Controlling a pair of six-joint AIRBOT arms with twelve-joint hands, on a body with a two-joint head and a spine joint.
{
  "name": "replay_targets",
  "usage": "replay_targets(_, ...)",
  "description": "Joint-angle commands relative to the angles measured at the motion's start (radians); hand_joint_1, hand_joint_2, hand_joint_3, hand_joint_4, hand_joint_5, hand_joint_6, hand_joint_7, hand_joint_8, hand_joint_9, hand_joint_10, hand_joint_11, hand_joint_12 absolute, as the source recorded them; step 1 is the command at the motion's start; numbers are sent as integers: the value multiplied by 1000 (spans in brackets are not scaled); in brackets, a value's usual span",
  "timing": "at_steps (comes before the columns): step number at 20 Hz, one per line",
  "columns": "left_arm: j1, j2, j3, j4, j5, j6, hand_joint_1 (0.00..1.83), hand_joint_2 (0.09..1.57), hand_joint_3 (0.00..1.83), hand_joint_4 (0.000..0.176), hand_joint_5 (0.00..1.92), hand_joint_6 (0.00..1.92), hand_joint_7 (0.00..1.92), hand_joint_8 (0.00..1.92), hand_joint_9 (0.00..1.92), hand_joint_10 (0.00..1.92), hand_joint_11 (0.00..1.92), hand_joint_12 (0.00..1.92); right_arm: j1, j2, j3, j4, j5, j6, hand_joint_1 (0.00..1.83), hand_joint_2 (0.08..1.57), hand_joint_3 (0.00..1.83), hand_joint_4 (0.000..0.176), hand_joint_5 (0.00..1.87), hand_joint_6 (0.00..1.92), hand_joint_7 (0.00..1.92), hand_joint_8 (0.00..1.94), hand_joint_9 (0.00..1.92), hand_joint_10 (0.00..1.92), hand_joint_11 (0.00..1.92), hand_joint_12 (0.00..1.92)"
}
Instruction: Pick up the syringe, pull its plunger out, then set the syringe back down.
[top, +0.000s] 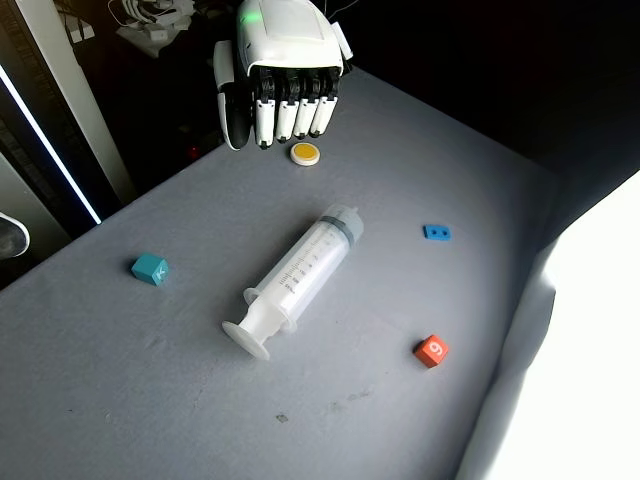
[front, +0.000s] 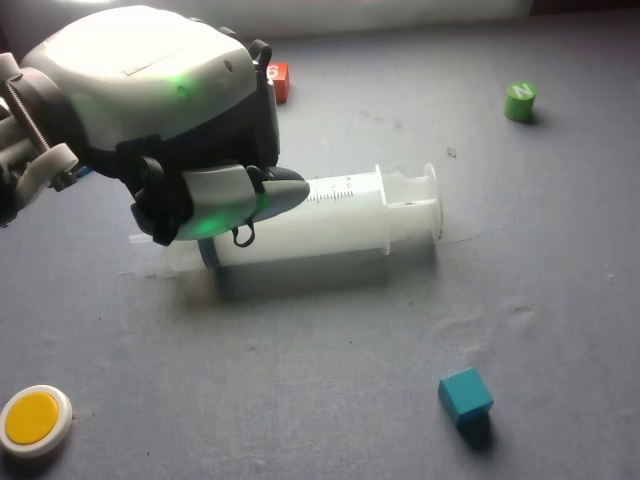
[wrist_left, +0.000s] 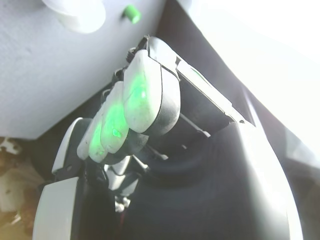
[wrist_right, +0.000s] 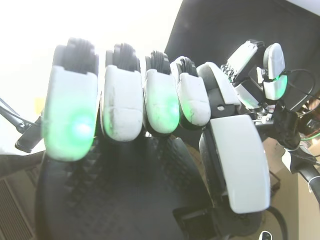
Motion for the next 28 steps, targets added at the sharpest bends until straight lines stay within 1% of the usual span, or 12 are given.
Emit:
replay_targets(1, -10, 0, 5, 15, -78, 4, 0, 1086, 144, 0, 17, 55, 20, 56, 5, 57, 0, 190, 6, 4, 0, 3, 124, 6, 0, 1092, 147, 0, 95, 35, 80, 38, 31, 35, 0, 6)
replay_targets(3, -10, 0, 10, 10, -78, 4, 0, 1143, 37, 0, 26, 11, 26, 10, 9, 8, 0, 144, 6, 4, 0, 3, 124, 6, 0, 1160, 29, 0, 113, 8, 96, 8, 48, 9, 0, 0)
replay_targets(5, -10, 0, 16, 4, -78, 11, 0, 1151, 17, 0, 38, 7, 38, 6, 18, 5, 0, 158, 3, 4, -1, 3, 123, 5, 2, 1178, 22, 0, 119, 7, 102, 7, 55, 8, 0, 0)
replay_targets(8, -21, 0, 19, -135, -78, 132, 0, 1159, 7, 0, 39, 2, 40, 3, 12, 1, 0, 111, 2, 4, -2, 3, 123, 5, 1, 1176, 13, 0, 127, 7, 116, 9, 64, 9, 8, 4)
replay_targets(9, -27, -3, 21, -185, -80, 181, 279, 1036, 0, 0, 20, 0, 15, 0, 2, 0, 0, 142, 2, 4, -2, 3, 124, 5, 7, 1177, 11, 0, 128, 6, 120, 9, 70, 10, 12, 6)
replay_targets(10, -36, -9, 25, -244, -82, 245, 442, 877, 0, 0, 28, 0, 28, 0, 19, 1, 0, 260, 2, 4, -2, 3, 125, 5, 17, 1181, 9, 0, 127, 4, 120, 7, 74, 10, 15, 8)
replay_targets(11, -40, -13, 27, -270, -82, 274, 442, 877, 0, 0, 28, 0, 28, 0, 19, 1, 0, 260, 2, 4, -2, 3, 126, 5, 17, 1181, 9, 0, 127, 4, 120, 7, 74, 10, 15, 8)
replay_targets(12, -48, -22, 32, -350, -86, 361, 905, 765, 0, 0, 0, 0, 0, 0, 0, 0, 0, 9, 2, 3, -3, 3, 127, 5, 0, 1195, 11, 0, 138, 7, 129, 8, 84, 12, 32, 18)
replay_targets(13, -54, -35, 38, -421, -93, 434, 1082, 784, 0, 0, 0, 0, 0, 0, 0, 0, 0, 1, 2, 3, -3, 3, 127, 5, 5, 1200, 11, 0, 142, 7, 134, 8, 95, 14, 40, 24)
replay_targets(14, -59, -51, 44, -490, -117, 502, 1133, 804, 0, 0, 0, 0, 0, 0, 0, 0, 0, 0, 2, 3, -3, 3, 128, 5, 18, 1204, 8, 0, 149, 7, 141, 8, 100, 12, 45, 30)
replay_targets(19, -51, -149, 90, -655, -204, 624, 1088, 884, 11, 0, 0, 0, 0, 0, 0, 0, 10, 5, 2, 3, -3, 3, 133, 4, 120, 1201, 0, 0, 156, 7, 143, 6, 103, 6, 36, 50)
replay_targets(28, 41, -363, 195, -769, -332, 624, 1056, 870, 1, 0, 0, 0, 0, 0, 0, 0, 32, 20, 2, 1, -3, 3, 133, -4, 179, 1213, 0, 0, 215, 2, 187, 2, 133, 1, 0, 211)
